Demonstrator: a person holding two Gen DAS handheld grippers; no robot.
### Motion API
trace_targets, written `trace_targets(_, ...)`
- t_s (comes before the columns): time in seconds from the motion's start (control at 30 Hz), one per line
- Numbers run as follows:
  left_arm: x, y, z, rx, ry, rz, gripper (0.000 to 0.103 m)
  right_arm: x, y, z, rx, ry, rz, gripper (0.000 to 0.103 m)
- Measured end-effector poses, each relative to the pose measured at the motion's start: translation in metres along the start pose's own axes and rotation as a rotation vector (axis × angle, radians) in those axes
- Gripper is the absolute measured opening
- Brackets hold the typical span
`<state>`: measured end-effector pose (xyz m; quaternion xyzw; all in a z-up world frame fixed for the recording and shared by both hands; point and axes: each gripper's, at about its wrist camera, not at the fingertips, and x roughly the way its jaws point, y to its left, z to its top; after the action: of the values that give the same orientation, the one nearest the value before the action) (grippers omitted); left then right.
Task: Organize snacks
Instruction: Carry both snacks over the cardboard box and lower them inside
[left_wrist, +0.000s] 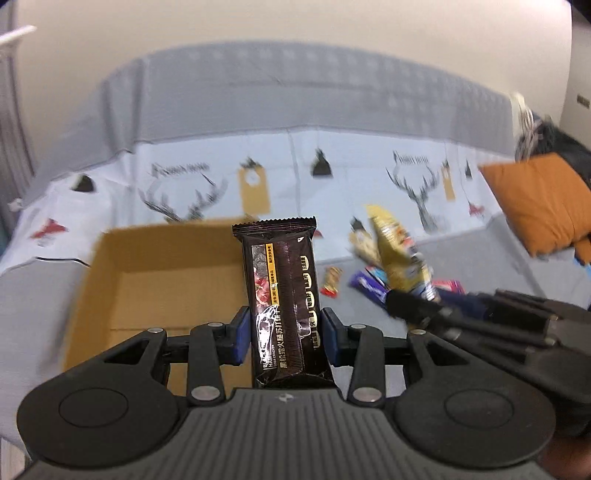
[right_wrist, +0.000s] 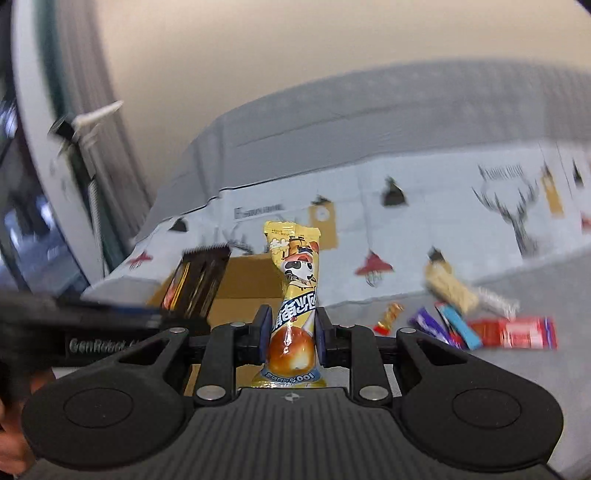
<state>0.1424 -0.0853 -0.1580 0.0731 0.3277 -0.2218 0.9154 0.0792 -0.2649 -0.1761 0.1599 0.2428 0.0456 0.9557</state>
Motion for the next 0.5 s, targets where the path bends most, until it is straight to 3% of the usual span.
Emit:
trace_targets(0.1,-0.030,0.031,0.006,-0.078,-0.040,-0.009,0.044,-0.004,0.042,0.013,-0.053,-0.017,0.039,0.025)
trace_targets(0.3,-0.103,0.085,0.026,-0.191,-0.180,-0.062,0.044,-0.035,0.106,0.056,-0.114,-0.136,0.107,0.025)
trace_targets(0.37,-0.129,0.095,0.029,-0.194,-0.242,-0.045,0.044,-0.050,0.130,0.068,-0.176,-0.194,0.091,0.025)
trace_targets(0.5,-0.167,0.104,0.033,-0.166,-0.339,0.029,0.044,-0.068,0.161,0.083,-0.191,-0.273,0.180,0.025)
